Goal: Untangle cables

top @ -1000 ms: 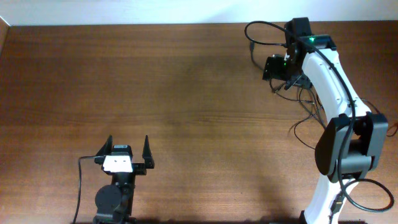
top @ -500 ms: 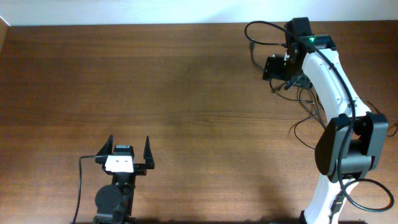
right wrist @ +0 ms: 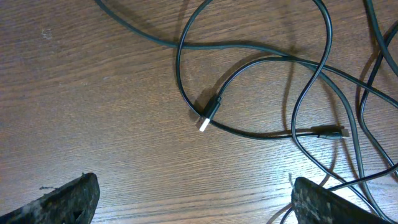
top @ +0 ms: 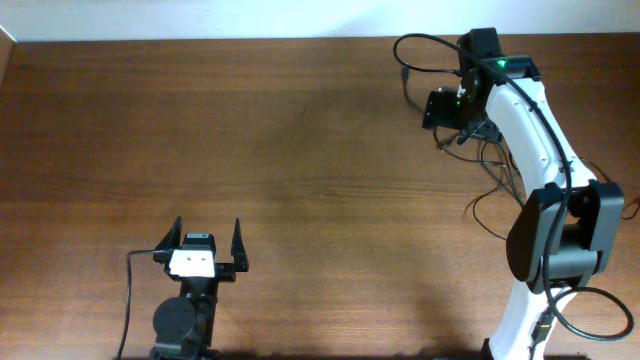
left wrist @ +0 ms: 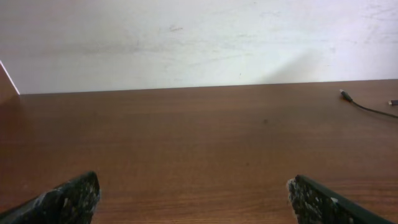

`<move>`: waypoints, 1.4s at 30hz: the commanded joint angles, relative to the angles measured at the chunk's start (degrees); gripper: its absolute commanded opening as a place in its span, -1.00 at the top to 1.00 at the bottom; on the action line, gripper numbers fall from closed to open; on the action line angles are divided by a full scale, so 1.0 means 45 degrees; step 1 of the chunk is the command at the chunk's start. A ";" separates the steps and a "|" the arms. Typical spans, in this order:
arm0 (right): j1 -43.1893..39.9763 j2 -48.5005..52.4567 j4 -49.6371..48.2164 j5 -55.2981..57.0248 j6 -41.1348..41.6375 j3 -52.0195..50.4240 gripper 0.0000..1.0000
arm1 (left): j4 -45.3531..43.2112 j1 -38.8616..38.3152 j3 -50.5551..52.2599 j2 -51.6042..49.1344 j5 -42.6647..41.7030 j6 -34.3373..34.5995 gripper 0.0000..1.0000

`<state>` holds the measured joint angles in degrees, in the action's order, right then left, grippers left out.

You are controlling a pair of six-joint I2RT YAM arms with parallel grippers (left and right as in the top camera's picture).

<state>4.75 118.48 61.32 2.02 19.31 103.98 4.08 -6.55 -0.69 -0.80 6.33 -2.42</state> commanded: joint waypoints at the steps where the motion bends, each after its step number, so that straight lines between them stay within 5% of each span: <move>1: 0.0019 0.0034 -0.0005 -0.0019 0.0015 0.0015 -0.97 | 0.0068 0.0073 0.0034 0.0112 -0.0165 -0.0199 -0.98; 30: 0.0418 -0.0039 -0.0010 -0.0015 0.0010 0.0019 -0.97 | 0.0068 0.0073 0.0034 0.0112 -0.0165 -0.0199 -0.98; 42: 0.2016 -0.2657 -0.0005 -0.0019 0.0010 0.0049 -0.97 | 0.0068 0.0073 0.0034 0.0112 -0.0165 -0.0199 -0.98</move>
<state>14.00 112.86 61.32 1.85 19.31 103.98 4.08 -6.55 -0.69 -0.80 6.22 -2.42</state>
